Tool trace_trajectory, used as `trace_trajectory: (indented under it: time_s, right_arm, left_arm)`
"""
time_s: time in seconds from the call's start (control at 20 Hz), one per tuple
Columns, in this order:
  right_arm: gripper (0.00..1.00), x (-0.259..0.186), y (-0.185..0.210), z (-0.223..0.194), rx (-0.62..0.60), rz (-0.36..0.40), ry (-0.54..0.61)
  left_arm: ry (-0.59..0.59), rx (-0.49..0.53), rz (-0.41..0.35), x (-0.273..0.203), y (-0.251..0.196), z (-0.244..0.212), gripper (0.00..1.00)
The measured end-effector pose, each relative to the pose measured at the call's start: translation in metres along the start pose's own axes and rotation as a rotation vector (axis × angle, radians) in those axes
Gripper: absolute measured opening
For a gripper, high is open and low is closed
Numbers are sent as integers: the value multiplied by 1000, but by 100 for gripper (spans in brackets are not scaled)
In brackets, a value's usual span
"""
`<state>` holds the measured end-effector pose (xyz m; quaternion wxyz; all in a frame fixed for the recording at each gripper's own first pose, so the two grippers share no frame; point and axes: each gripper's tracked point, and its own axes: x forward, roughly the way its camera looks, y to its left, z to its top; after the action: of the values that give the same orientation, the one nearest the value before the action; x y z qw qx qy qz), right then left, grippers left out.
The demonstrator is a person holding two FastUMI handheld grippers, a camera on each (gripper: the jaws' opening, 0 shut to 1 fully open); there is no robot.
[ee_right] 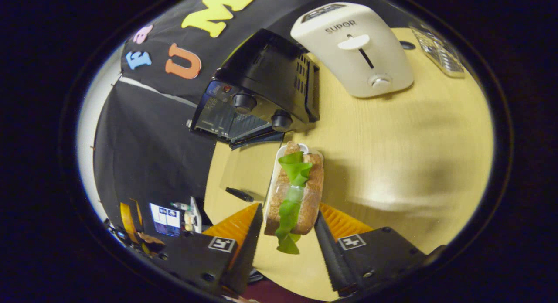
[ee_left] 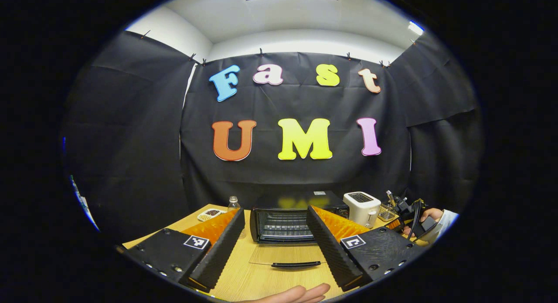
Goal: Open the electric oven with the left hand, put the food in, and close the electric oven.
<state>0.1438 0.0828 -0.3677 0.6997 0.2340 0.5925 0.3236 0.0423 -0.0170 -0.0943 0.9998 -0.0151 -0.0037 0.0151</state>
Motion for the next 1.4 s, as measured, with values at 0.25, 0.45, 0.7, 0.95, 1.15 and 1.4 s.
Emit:
trace_trajectory:
  time_s: [0.25,0.45,0.7,0.95,1.15,1.4]
  right_arm:
    - [31,-12,5,-5,52,0,-61]
    - [40,-31,24,-8,70,-16,-166]
    - [40,-25,58,-18,137,7,-329]
    - [40,9,105,-30,219,60,-492]
    - [40,52,134,-15,175,46,-643]
    - [40,103,181,29,301,201,-837]
  left_arm:
    - [5,-23,-17,-5,6,-2,94]
    - [3,-59,-59,-13,10,-3,94]
    - [-1,-59,-75,-13,27,-9,94]
    - [-3,-118,-90,-14,42,-11,93]
    - [22,-89,-93,-12,60,-16,92]
    - [6,-75,-78,-19,78,-13,92]
